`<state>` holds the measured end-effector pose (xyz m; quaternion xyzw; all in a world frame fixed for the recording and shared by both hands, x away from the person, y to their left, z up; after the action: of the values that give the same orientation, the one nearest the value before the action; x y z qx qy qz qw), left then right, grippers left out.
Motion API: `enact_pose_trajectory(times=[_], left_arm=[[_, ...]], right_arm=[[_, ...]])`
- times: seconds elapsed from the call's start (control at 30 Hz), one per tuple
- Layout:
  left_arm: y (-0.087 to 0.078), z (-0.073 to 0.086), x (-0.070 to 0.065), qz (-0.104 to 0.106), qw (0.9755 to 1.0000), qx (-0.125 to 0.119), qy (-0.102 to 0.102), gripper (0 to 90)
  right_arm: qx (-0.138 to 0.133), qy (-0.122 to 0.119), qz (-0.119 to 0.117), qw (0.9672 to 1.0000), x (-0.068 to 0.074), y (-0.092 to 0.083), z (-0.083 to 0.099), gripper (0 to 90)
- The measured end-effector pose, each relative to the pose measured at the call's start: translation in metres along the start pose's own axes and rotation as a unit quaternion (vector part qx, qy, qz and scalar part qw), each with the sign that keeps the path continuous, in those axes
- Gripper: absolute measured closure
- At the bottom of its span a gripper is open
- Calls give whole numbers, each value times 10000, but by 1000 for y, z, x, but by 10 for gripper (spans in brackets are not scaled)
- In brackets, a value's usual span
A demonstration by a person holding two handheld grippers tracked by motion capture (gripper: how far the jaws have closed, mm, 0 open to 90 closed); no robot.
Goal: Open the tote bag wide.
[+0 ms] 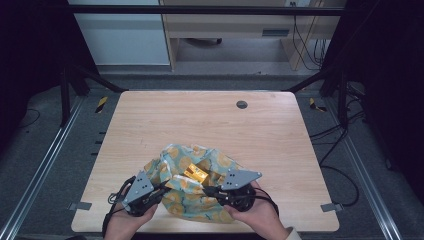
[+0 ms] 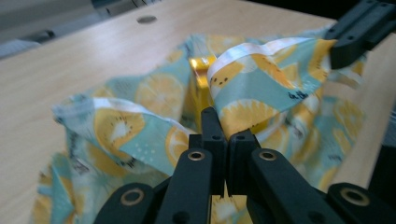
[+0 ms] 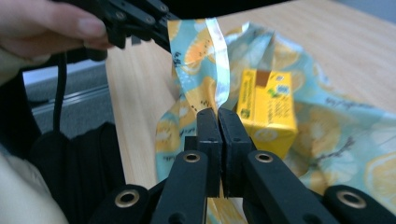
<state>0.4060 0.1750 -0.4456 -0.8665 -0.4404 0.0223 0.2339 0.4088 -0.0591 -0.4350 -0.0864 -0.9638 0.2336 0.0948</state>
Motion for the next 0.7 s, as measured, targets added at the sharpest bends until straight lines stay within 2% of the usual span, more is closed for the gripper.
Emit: enact_pose_trajectory(times=[0.17,0.33,0.5,0.63,0.7], left_arm=[[6,18,-2,181,9989,401,189,890],[22,33,-6,314,9941,932,452,894],[36,40,-6,429,9897,1240,569,896],[41,44,-12,456,9864,1415,695,894],[42,45,-14,430,9859,1441,736,894]], right_arm=[[248,95,-75,9996,-2,10,15,891],[600,334,-74,9976,-6,19,33,893],[759,473,-26,9960,-10,22,41,894],[1012,568,-6,9932,-14,25,48,893],[1067,587,4,9926,-14,25,50,886]])
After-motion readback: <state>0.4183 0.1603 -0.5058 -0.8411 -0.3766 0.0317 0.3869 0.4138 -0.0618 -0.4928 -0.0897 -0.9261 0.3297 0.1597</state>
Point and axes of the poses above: each handheld gripper's, and its own axes: y roughly forward along the jaws, z roughly out of its underside, x roughly to its left, the point moved 4 cm from there along y, roughly forward along the jaws, and after that the axes turned 13 degrees about -z, right-handed, at the moved point
